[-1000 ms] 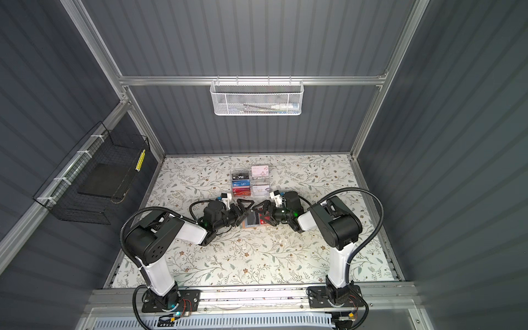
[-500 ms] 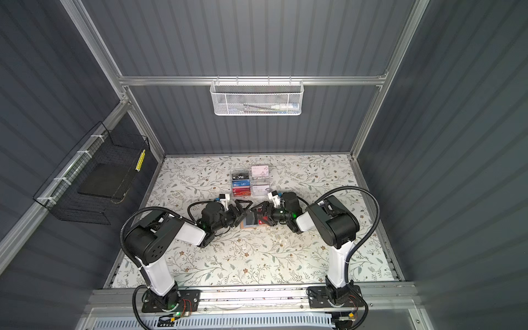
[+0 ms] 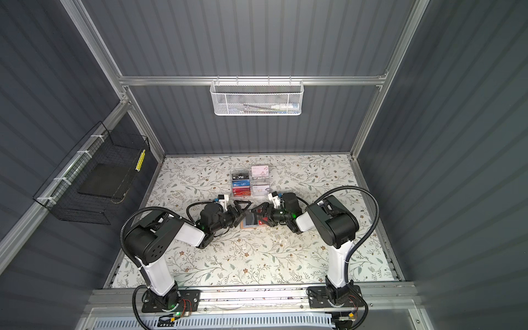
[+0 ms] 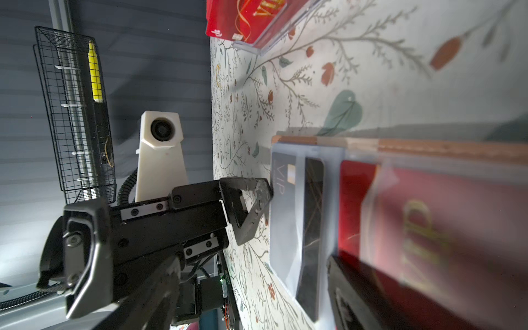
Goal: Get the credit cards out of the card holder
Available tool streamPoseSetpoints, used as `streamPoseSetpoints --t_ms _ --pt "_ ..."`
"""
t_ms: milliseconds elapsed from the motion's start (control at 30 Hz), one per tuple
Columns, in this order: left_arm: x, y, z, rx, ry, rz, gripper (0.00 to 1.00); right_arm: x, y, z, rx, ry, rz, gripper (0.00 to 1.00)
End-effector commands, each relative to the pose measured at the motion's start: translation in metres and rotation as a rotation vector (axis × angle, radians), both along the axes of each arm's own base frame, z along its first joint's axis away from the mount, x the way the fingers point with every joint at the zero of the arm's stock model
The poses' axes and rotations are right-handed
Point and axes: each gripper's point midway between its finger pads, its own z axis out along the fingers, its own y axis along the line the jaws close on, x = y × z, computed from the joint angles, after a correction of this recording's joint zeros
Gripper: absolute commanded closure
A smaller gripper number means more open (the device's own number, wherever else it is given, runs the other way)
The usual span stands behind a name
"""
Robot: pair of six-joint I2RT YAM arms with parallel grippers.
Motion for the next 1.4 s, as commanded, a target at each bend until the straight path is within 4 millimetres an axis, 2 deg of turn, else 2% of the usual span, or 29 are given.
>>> streamPoseSetpoints --t_ms 0,733,1133,1367 --pt "-0.009 0.009 -0.03 0.049 0.092 0.005 0.0 0.002 0.001 0.002 -0.019 -0.021 0.005 0.19" --pt "-0.012 0.011 -0.038 0.049 0.102 0.007 0.0 -0.001 0.016 0.012 0.068 -0.036 0.048 0.25" --pt "-0.015 0.013 -0.043 0.048 0.109 0.009 0.0 -0.002 0.024 0.009 0.083 -0.038 0.063 0.3" --pt "-0.018 0.015 -0.046 0.047 0.114 0.013 0.0 -0.002 0.025 0.018 0.106 -0.072 0.067 0.33"
